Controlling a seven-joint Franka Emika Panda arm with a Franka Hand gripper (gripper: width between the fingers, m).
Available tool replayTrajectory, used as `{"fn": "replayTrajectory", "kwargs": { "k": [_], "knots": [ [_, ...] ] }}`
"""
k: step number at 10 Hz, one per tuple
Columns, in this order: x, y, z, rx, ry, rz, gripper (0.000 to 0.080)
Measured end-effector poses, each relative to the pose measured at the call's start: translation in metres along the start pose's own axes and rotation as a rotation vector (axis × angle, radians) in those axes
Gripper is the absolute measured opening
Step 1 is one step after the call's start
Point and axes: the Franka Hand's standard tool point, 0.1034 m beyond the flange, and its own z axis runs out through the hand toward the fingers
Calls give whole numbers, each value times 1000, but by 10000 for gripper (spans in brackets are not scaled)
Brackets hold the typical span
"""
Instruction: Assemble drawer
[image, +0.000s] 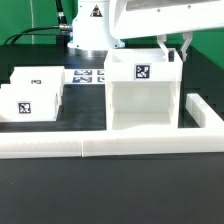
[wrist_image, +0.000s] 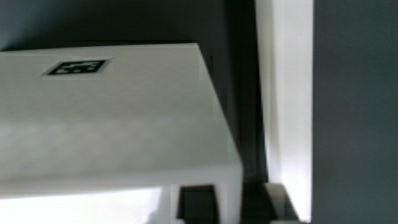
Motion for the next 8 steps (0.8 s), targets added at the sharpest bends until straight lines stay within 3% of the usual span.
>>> {"fn": "replayTrajectory", "kwargs": {
  "k": [3, 8],
  "knots": [
    [10, 0, -5, 5, -39, 386, 41],
    [12, -6, -5, 23, -34, 651, 41]
  ]
}}
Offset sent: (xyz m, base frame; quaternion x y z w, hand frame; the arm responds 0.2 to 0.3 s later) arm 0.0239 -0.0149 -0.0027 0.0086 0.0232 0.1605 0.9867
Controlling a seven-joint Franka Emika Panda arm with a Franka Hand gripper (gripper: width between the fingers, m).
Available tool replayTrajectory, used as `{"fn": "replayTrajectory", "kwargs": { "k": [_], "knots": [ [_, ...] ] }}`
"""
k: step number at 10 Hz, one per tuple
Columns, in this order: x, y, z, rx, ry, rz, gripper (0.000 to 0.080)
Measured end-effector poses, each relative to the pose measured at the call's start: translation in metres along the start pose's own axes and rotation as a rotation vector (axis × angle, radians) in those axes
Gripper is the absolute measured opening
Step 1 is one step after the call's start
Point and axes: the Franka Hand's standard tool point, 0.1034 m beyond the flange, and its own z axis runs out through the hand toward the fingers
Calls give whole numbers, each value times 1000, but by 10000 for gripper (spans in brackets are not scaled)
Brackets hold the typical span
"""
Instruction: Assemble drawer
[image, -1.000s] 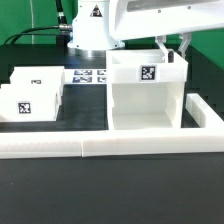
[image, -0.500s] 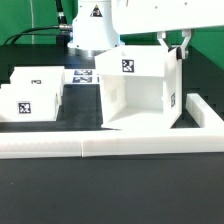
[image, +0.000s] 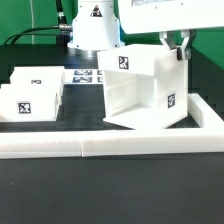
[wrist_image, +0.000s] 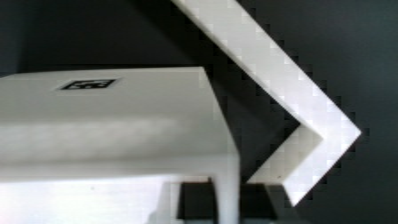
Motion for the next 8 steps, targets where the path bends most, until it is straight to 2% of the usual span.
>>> {"fn": "replayTrajectory", "kwargs": {
  "k": [1, 3, 5, 8],
  "knots": [
    [-1, -1, 0, 3, -2, 55, 41],
    [-8, 0, 8, -1, -24, 326, 41],
    [-1, -2, 10, 11, -36, 474, 42],
    [-6, -5, 9, 16, -48, 580, 42]
  ]
}}
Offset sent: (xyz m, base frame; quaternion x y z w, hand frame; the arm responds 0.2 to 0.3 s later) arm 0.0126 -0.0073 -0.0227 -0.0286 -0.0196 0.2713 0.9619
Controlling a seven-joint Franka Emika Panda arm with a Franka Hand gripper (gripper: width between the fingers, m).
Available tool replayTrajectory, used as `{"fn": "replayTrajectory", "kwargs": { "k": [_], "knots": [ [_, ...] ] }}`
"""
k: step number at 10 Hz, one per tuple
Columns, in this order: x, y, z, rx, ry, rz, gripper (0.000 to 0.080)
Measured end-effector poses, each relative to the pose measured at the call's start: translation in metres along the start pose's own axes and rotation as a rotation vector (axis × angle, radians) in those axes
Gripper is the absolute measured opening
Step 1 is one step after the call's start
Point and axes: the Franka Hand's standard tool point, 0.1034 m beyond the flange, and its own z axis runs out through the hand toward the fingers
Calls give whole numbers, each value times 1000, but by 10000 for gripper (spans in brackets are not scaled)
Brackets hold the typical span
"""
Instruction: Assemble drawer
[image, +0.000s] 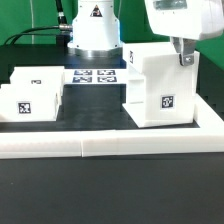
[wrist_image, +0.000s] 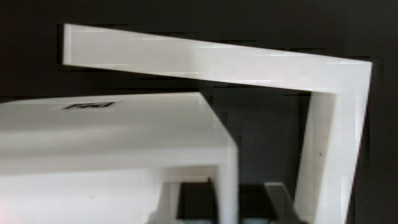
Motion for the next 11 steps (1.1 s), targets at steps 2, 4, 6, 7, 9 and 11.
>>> {"fn": "replayTrajectory", "kwargs": {
  "k": [2, 4, 6, 7, 9, 11],
  "knots": [
    [-1, -1, 3, 0, -4, 7, 42],
    [-4, -17, 6, 10, -11, 49, 42],
    [-4, -29, 8, 5, -19, 52, 42],
    [-3, -34, 9, 10, -19, 53, 42],
    [-2, -40, 9, 12, -19, 54, 44],
    [1, -60, 11, 5, -30, 68, 44]
  ]
}}
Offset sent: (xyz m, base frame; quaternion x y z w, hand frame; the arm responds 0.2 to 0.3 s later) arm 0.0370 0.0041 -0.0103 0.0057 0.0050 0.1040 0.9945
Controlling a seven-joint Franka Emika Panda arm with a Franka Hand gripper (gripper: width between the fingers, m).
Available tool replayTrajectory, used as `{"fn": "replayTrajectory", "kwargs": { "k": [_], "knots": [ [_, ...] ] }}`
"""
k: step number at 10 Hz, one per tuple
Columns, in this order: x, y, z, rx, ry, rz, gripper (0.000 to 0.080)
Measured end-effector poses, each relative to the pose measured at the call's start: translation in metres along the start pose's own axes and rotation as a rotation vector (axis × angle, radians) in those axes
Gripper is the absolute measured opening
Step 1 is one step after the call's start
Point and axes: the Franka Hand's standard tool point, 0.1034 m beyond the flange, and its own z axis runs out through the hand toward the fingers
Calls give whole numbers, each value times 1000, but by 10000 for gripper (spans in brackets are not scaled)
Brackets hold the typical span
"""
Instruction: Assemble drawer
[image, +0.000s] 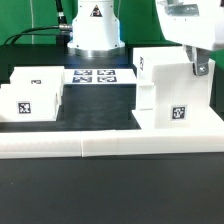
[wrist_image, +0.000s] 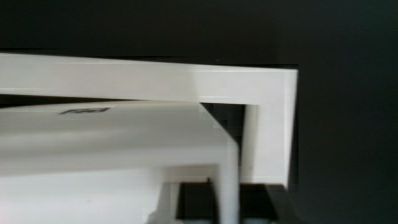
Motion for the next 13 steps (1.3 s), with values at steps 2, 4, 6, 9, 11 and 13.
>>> {"fn": "replayTrajectory", "kwargs": {
  "k": [2, 4, 6, 9, 11, 13],
  "knots": [
    [1, -16, 2, -18, -11, 33, 44],
    [1, -16, 2, -36, -18, 41, 44],
    [1, -15, 3, -37, -18, 35, 46],
    [1, -15, 3, -38, -18, 28, 463],
    [1, -14, 4, -38, -18, 22, 629],
    [0, -14, 2, -37, -19, -21, 645]
  ]
}}
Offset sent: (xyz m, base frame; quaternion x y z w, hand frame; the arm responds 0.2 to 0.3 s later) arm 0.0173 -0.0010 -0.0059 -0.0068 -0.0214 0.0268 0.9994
